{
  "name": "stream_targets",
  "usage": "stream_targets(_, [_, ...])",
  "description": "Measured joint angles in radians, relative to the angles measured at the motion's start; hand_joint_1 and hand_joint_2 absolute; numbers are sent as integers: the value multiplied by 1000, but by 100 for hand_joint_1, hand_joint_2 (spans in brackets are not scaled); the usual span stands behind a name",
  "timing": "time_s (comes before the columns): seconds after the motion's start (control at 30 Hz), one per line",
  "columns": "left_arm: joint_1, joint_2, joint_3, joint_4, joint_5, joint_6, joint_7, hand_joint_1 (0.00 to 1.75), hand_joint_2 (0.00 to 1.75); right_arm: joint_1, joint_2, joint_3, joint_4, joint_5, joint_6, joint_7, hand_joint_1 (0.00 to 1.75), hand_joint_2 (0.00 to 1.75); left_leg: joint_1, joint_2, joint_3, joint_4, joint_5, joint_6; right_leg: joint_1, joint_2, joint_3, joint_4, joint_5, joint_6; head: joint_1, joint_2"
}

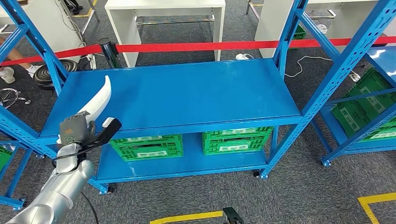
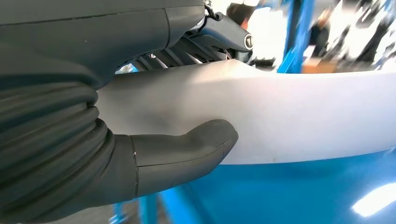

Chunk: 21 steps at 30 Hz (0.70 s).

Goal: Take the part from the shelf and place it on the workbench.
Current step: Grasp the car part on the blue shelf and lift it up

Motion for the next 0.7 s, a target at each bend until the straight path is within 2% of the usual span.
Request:
stream_targets(0.17, [-25, -26, -2, -36, -24, 100, -98, 175, 175, -3, 1, 8, 0, 0, 11, 0, 0, 0, 0, 0, -1, 1, 0, 0, 0, 0, 0, 0, 0, 1, 0, 0])
stream_targets(0.3, [-45, -54, -7, -74, -33, 121, -142, 175, 175, -5, 2, 10, 0, -3, 16, 0, 0, 0, 0, 0, -1, 1, 0, 0, 0, 0, 0, 0, 1, 1, 0, 0])
stream_targets(0.4, [-43, -79, -4, -124, 33, 121, -266, 175, 175, -6, 2, 10, 0, -10, 17, 0, 0, 0, 0, 0, -2, 2, 1, 1, 0, 1, -1, 0, 2, 1, 0, 0])
stream_targets(0.47, [-37, -101, 5, -169, 114, 112, -366, 175, 175, -7, 2, 10, 0, -14, 18, 0, 0, 0, 0, 0, -2, 2, 1, 1, 0, 0, -1, 0, 2, 1, 0, 0])
stream_targets(0.57, [-6, -126, 11, -267, 234, 72, -449, 175, 175, -9, 3, 10, 0, -16, 18, 0, 0, 0, 0, 0, -3, 2, 1, 2, 0, 0, -1, 0, 2, 1, 0, 0])
stream_targets(0.7, [110, -133, -10, -570, 471, -59, -495, 175, 175, -7, 3, 10, 0, -29, 14, 0, 0, 0, -1, 3, -4, 3, -1, 3, -1, 3, -3, 0, 2, 3, 0, 0])
